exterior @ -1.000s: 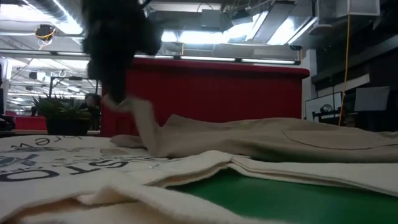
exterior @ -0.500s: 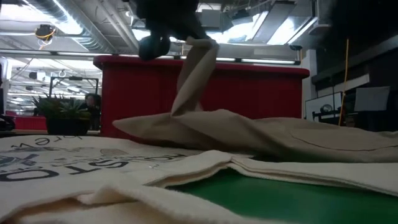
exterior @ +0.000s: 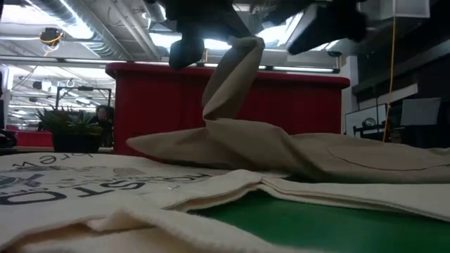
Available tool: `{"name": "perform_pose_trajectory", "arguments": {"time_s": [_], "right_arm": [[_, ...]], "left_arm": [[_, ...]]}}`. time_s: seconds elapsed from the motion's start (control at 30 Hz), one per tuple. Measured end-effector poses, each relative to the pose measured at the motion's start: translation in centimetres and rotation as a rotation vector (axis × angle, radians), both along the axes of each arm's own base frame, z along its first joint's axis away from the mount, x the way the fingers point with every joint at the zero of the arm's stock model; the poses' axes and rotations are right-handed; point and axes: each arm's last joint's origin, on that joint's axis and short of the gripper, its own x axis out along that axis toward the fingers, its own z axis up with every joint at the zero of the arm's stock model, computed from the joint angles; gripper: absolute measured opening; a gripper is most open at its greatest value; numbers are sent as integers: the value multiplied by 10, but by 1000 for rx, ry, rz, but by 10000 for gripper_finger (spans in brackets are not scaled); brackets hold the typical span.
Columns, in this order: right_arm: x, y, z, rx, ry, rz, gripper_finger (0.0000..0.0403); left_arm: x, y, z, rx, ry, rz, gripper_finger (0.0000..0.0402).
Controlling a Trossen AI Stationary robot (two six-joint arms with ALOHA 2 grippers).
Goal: Fold Laundry from Bin
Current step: Fold the beige shorts
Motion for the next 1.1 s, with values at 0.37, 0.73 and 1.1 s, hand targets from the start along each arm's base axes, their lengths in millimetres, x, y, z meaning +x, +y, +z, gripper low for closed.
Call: {"name": "perform_pose_trajectory", "arguments": {"time_s": [0.37,0.73,1.1], "right_arm": [[25,-5,-17,-10,24,119,291],[29,-4,-16,-78,-11,139,241],[29,-4,-16,-67,-5,152,18]], "left_arm": [[1,-1,1,-2,-11,-6,10],[1,-1,1,14,-21,-22,12],[1,-2,1,83,-35,-111,55]]}}
